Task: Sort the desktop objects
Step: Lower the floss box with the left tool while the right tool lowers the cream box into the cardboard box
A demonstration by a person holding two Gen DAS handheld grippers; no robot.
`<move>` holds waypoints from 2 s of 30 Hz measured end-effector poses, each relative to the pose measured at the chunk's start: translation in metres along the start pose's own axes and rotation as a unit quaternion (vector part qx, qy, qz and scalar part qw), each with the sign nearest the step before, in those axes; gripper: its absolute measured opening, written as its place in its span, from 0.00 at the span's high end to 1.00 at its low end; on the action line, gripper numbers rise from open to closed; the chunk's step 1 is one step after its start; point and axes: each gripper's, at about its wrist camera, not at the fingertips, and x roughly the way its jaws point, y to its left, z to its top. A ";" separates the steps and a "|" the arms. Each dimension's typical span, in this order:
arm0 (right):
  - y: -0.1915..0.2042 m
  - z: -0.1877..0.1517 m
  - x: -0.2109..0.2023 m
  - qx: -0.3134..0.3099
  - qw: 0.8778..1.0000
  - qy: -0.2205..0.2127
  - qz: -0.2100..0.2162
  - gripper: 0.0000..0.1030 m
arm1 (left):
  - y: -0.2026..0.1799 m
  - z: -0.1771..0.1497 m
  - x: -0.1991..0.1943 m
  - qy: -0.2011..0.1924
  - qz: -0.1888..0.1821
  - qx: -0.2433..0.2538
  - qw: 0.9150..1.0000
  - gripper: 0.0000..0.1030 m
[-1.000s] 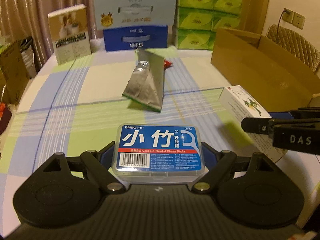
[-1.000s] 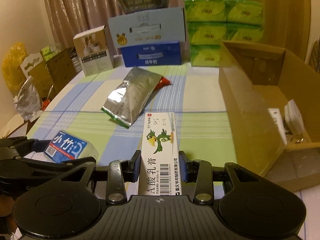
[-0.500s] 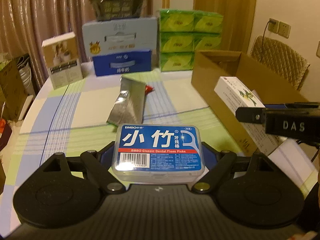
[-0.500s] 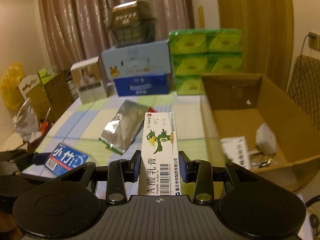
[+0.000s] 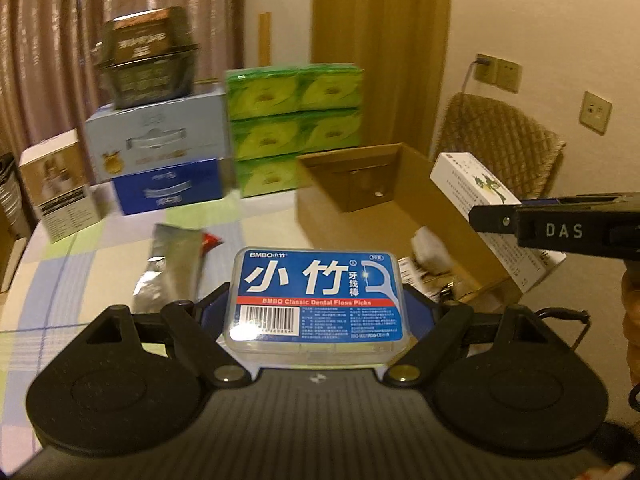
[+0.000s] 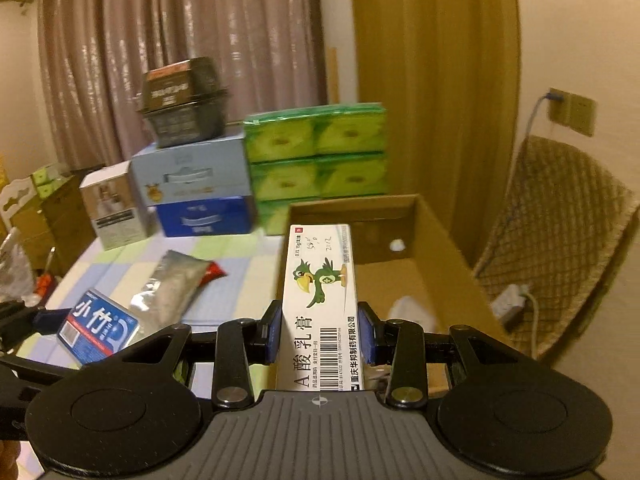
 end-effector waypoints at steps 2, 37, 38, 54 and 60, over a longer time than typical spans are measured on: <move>-0.012 0.001 -0.001 0.001 1.000 0.001 -0.006 0.66 | -0.011 0.006 0.006 0.000 -0.007 0.004 1.000 0.19; -0.118 0.002 0.056 0.055 0.998 0.032 -0.015 0.66 | -0.090 0.038 0.132 0.033 -0.089 0.055 0.994 0.19; -0.119 0.002 0.058 0.055 0.998 0.033 -0.015 0.66 | -0.090 0.038 0.134 0.037 -0.092 0.057 0.993 0.19; -0.110 -0.002 0.066 0.049 0.998 0.044 -0.010 0.66 | -0.061 0.029 0.116 0.017 -0.070 0.034 0.997 0.14; -0.103 0.002 0.067 0.043 0.998 0.042 -0.008 0.66 | -0.051 0.028 0.105 0.010 -0.064 0.028 0.997 0.14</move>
